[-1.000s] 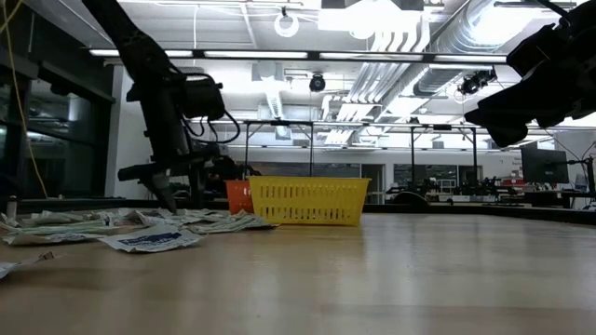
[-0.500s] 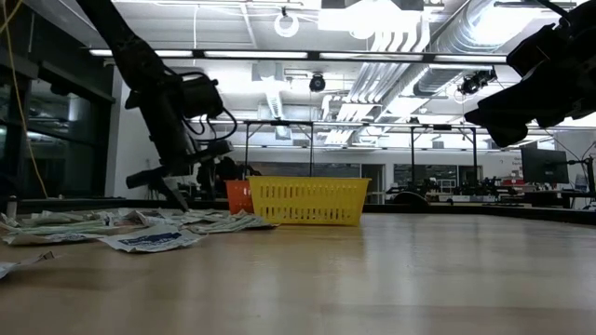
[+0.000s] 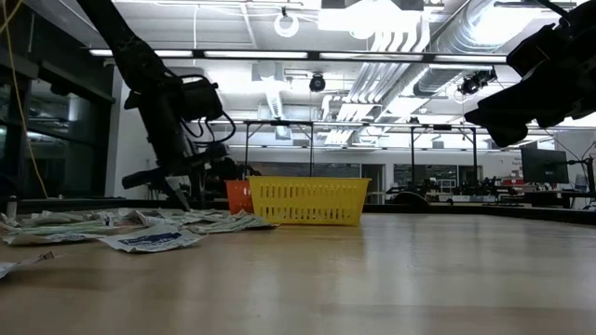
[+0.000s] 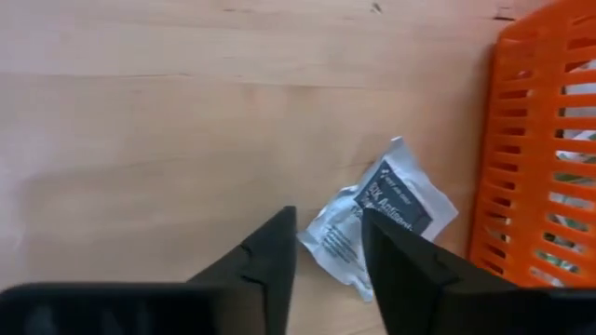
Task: Pick & Place First Aid Supplies
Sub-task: Put the towelette pack into the top yellow bin
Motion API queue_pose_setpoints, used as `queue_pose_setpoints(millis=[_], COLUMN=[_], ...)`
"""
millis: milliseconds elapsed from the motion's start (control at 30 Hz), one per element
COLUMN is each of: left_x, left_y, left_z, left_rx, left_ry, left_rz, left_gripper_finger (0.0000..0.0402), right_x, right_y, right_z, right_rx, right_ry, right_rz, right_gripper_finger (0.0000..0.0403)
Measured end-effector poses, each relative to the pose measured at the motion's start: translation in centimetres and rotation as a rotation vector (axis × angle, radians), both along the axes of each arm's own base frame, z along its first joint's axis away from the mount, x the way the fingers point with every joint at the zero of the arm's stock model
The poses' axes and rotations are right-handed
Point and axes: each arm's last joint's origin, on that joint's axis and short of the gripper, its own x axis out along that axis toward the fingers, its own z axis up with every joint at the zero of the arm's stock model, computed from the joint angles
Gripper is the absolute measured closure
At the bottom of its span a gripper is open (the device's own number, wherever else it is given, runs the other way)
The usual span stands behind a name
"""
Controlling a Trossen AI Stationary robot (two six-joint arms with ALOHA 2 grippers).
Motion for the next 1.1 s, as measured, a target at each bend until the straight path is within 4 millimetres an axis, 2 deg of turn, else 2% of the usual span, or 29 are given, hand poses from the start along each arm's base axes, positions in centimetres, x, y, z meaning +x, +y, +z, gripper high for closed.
queue_pose_setpoints(millis=[500, 733, 1100], left_x=[-0.3, -0.4, -1.9], left_y=[-0.1, -0.2, -1.1], left_z=[-0.1, 0.1, 3.4], left_rx=[0.01, 0.025, 0.089], left_ry=[0.045, 0.046, 0.038], left_rz=[-0.017, -0.047, -0.073], left_gripper_finger=[0.0396, 0.0399, 0.0401], right_x=[0.0, 0.0, 0.0], right_y=[0.0, 0.0, 0.0], right_z=[0.0, 0.0, 0.0], right_rx=[0.0, 0.0, 0.0], right_ry=[-0.001, -0.001, -0.001], right_rz=[0.0, 0.0, 0.0], right_gripper_finger=[0.0263, 0.0263, 0.0263])
